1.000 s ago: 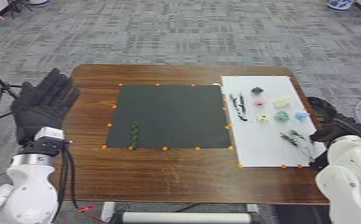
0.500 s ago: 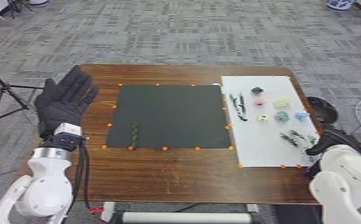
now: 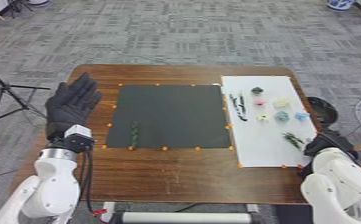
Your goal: Arrange flowers
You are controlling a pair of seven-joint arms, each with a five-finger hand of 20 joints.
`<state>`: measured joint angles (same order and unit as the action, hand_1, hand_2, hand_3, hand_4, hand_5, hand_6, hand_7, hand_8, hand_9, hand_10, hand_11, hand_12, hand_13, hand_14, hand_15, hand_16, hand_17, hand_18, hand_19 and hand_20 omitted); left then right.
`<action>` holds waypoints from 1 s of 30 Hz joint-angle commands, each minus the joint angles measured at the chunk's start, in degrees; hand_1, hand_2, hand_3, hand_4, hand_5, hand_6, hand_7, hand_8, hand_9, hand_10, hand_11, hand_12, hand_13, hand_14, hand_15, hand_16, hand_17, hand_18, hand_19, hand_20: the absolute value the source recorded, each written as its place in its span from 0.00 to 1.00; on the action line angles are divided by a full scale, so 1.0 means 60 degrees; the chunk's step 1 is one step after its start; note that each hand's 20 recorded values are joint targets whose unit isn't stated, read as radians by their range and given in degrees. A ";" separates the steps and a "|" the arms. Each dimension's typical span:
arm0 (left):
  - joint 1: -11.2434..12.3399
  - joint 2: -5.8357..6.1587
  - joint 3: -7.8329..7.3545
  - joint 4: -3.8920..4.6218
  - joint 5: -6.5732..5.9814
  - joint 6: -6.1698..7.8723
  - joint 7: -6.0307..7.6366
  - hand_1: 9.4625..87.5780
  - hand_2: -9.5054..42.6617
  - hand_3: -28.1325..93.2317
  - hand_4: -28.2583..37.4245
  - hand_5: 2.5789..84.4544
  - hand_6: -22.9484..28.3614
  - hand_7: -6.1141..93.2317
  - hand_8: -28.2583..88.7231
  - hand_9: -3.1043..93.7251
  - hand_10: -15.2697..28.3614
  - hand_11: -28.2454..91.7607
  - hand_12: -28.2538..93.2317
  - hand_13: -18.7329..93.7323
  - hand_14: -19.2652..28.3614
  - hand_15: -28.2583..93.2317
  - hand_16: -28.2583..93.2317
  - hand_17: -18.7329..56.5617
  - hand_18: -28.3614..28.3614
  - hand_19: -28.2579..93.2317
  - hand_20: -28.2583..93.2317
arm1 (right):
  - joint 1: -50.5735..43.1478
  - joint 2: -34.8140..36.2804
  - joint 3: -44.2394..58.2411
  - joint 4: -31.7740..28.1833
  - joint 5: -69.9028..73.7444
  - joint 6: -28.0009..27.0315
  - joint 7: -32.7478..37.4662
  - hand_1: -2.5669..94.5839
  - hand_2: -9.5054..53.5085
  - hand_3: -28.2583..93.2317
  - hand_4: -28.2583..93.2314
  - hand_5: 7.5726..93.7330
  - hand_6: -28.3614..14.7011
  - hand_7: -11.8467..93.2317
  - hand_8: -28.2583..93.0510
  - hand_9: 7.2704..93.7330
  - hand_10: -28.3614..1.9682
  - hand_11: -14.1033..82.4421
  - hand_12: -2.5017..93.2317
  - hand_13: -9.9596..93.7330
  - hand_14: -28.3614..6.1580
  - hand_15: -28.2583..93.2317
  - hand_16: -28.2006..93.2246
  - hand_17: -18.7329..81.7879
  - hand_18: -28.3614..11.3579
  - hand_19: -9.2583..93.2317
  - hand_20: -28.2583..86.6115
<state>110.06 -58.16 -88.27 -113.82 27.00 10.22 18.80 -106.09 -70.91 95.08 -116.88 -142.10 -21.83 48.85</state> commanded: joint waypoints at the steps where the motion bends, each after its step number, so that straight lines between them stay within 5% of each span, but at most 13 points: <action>1: 0.0065 -0.0090 -0.0038 -0.0034 -0.0046 -0.0252 -0.0088 0.19 0.42 0.83 0.00 0.52 0.60 0.17 0.16 0.39 0.65 0.37 0.29 0.40 0.63 0.36 0.20 0.18 0.73 0.49 0.30 | -0.0240 0.0022 -0.0210 -0.0208 -0.0240 0.0790 0.0042 0.63 0.00 0.76 0.04 0.80 0.63 0.40 0.38 0.85 0.57 0.59 0.54 0.81 0.50 0.84 0.60 0.66 0.09 1.00 0.60; 3: 0.0068 -0.0094 -0.0053 -0.0022 0.0038 -0.0226 -0.0126 0.19 0.42 0.83 0.00 0.52 0.60 0.17 0.16 0.39 0.65 0.37 0.29 0.40 0.63 0.36 0.20 0.18 0.73 0.49 0.30 | -0.0332 0.0088 -0.0222 -0.0470 -0.0264 0.1067 0.0012 0.62 0.00 0.77 0.05 0.79 0.63 0.42 0.39 0.84 0.58 0.60 0.54 0.82 0.51 0.84 0.60 0.67 0.09 1.00 0.61; 5: 0.0105 -0.0094 -0.0085 -0.0081 0.0306 0.0010 -0.0202 0.19 0.42 0.83 0.00 0.52 0.60 0.17 0.16 0.39 0.65 0.37 0.29 0.40 0.63 0.36 0.20 0.18 0.73 0.49 0.30 | -0.0398 0.0187 -0.0330 -0.0748 -0.0278 0.1418 -0.0020 0.62 0.00 0.77 0.06 0.78 0.62 0.43 0.40 0.84 0.58 0.60 0.54 0.82 0.51 0.84 0.60 0.67 0.10 1.00 0.61; 8: 0.0157 -0.0089 -0.0178 -0.0081 0.0621 0.0059 -0.0222 0.19 0.42 0.83 0.00 0.52 0.60 0.17 0.16 0.39 0.65 0.37 0.29 0.40 0.63 0.36 0.20 0.18 0.73 0.50 0.30 | -0.0412 0.0305 -0.0567 -0.1146 -0.0200 0.1879 -0.0125 0.60 0.00 0.79 0.07 0.76 0.61 0.45 0.41 0.83 0.59 0.61 0.54 0.82 0.52 0.84 0.60 0.67 0.10 1.00 0.61; 14: 0.0238 -0.0063 -0.0234 -0.0108 0.0590 0.0085 -0.0236 0.19 0.42 0.83 0.00 0.52 0.60 0.17 0.16 0.39 0.65 0.38 0.29 0.40 0.63 0.36 0.20 0.18 0.73 0.50 0.30 | 0.0004 0.0457 -0.1336 -0.1858 0.0485 0.2430 -0.0421 0.56 0.00 0.82 0.11 0.74 0.60 0.50 0.40 0.84 0.57 0.60 0.53 0.84 0.55 0.83 0.59 0.70 0.13 1.00 0.62; 16: 0.0308 -0.0037 -0.0252 -0.0168 0.0638 0.0251 -0.0272 0.19 0.42 0.83 0.00 0.52 0.60 0.17 0.16 0.39 0.65 0.38 0.29 0.40 0.64 0.36 0.20 0.18 0.73 0.50 0.30 | 0.0304 0.0447 -0.1760 -0.1953 0.0949 0.2578 -0.0606 0.55 0.01 0.82 0.12 0.73 0.60 0.52 0.39 0.84 0.56 0.60 0.52 0.84 0.56 0.83 0.59 0.71 0.14 1.00 0.62; 23: 0.0329 -0.0018 -0.0266 -0.0160 0.0720 0.0309 -0.0283 0.20 0.43 0.83 0.00 0.53 0.61 0.17 0.16 0.40 0.65 0.38 0.29 0.40 0.65 0.37 0.20 0.18 0.73 0.51 0.30 | 0.1631 -0.0314 -0.3584 -0.1512 0.1395 0.1550 -0.1391 0.53 0.05 0.83 0.14 0.65 0.58 0.63 0.36 0.84 0.55 0.59 0.50 0.85 0.58 0.82 0.58 0.71 0.15 1.00 0.62; 28: 0.0240 0.0035 -0.0216 -0.0089 0.0961 0.0332 -0.0354 0.20 0.43 0.83 0.00 0.53 0.61 0.17 0.16 0.39 0.65 0.38 0.29 0.40 0.65 0.37 0.20 0.18 0.73 0.51 0.30 | 0.2236 -0.1019 -0.4921 -0.0740 0.1345 0.1030 -0.1768 0.53 0.06 0.82 0.14 0.65 0.57 0.64 0.36 0.84 0.55 0.59 0.50 0.85 0.58 0.81 0.58 0.71 0.15 1.00 0.62; 30: 0.0257 0.0037 -0.0174 -0.0099 0.0833 0.0349 -0.0284 0.20 0.43 0.83 0.00 0.53 0.60 0.18 0.16 0.40 0.65 0.38 0.29 0.40 0.65 0.37 0.20 0.18 0.73 0.51 0.30 | 0.2379 -0.1404 -0.5291 -0.0362 0.1618 0.0868 -0.1719 0.53 0.05 0.83 0.14 0.65 0.57 0.64 0.36 0.84 0.55 0.59 0.50 0.85 0.58 0.81 0.58 0.71 0.15 1.00 0.62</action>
<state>111.62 -58.26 -89.79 -114.46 31.36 11.68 17.30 -95.04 -72.15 71.60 -124.14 -133.65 -14.86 39.99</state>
